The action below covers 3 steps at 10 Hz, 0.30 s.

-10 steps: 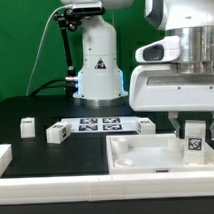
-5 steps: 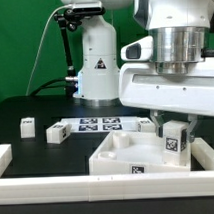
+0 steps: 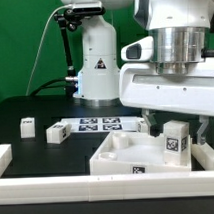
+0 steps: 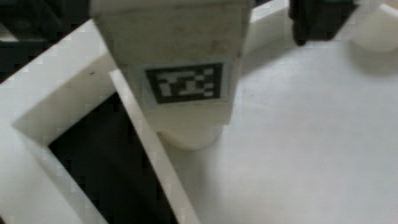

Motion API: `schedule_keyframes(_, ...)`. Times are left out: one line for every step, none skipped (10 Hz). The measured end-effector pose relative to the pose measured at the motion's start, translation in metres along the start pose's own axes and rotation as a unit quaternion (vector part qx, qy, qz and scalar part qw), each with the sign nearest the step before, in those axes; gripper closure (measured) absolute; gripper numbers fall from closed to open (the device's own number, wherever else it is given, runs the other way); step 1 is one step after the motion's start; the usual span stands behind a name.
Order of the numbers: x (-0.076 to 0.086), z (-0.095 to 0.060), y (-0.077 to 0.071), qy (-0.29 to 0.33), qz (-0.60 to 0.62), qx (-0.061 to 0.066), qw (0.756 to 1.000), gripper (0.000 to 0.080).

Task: Assemble one leg

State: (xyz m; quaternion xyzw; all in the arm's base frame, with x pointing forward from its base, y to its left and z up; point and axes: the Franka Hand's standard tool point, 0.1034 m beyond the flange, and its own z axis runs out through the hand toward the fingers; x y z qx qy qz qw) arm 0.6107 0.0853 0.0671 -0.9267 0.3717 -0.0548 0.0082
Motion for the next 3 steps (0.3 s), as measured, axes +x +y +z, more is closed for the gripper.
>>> schedule_keyframes(0.0,0.0,0.0,0.0,0.0,0.0,1.0,0.0151)
schedule_keyframes(0.0,0.0,0.0,0.0,0.0,0.0,1.0,0.0151)
schedule_keyframes(0.0,0.0,0.0,0.0,0.0,0.0,1.0,0.0151)
